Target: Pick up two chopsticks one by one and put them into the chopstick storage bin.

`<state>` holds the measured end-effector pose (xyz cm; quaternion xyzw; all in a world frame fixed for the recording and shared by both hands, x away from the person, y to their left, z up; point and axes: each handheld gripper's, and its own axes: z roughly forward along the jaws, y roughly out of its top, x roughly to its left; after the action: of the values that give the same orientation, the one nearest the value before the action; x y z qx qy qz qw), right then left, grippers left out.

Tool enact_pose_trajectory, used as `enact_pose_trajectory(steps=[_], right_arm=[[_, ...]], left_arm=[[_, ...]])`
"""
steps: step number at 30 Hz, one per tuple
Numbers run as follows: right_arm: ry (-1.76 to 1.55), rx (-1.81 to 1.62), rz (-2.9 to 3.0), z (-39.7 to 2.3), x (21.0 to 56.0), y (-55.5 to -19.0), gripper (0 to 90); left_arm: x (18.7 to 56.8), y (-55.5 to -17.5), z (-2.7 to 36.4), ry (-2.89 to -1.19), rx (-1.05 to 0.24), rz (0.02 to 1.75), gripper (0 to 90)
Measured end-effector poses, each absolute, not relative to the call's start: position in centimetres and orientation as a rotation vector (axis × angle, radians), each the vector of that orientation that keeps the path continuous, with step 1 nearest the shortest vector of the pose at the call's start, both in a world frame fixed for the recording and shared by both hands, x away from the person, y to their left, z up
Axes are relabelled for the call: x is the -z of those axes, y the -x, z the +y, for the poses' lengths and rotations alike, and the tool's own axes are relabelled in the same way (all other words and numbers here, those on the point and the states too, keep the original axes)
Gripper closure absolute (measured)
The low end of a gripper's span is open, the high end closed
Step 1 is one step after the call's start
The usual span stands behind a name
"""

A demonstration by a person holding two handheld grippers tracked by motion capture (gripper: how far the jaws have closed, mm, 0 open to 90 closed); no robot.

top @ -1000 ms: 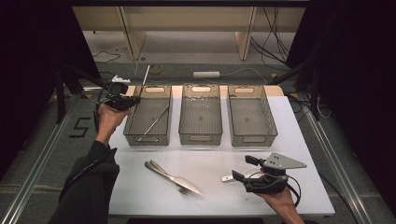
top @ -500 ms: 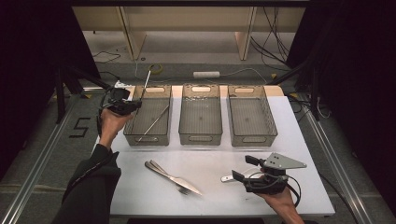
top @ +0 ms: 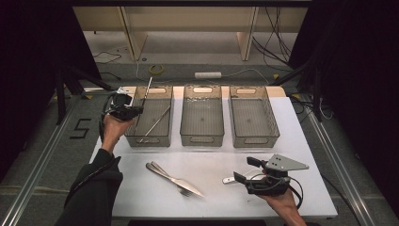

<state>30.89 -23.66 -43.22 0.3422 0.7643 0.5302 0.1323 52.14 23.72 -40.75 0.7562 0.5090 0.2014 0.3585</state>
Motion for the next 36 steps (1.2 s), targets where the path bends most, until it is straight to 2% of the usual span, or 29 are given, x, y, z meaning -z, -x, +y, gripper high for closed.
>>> enact_pose_trajectory(steps=[8, 11, 14, 17, 23, 28, 36], right_arm=[[-0.992, -1.538, 2.217, -23.7, 43.2, -30.9, 23.7], [-0.991, -1.539, 2.217, -23.7, 43.2, -30.9, 23.7], [-0.992, -1.539, 2.217, -23.7, 43.2, -30.9, 23.7], [-0.989, -1.54, 2.218, -23.7, 43.2, -30.8, 23.7], [-0.985, -1.538, 2.219, -23.7, 43.2, -30.8, 23.7], [-0.983, -1.536, 2.226, -23.6, 43.1, -30.8, 23.5], [-0.964, -1.519, 2.251, -23.7, 43.0, -31.0, 23.7]], left_arm=[[41.2, -52.3, 23.9, -1.945, -0.523, 1.345, 83.3], [41.3, -52.1, 23.9, -1.944, -0.511, 1.346, 78.6], [41.4, -51.9, 24.0, -1.932, -0.522, 1.363, 68.3], [41.3, -51.5, 24.2, -1.9, -0.48, 1.378, 58.0], [40.7, -50.0, 23.9, -1.92, -0.417, 1.309, 39.6], [39.5, -48.4, 23.4, -1.904, -0.377, 1.236, 31.4], [38.7, -45.9, 22.0, -1.922, -0.348, 1.143, 25.0]])
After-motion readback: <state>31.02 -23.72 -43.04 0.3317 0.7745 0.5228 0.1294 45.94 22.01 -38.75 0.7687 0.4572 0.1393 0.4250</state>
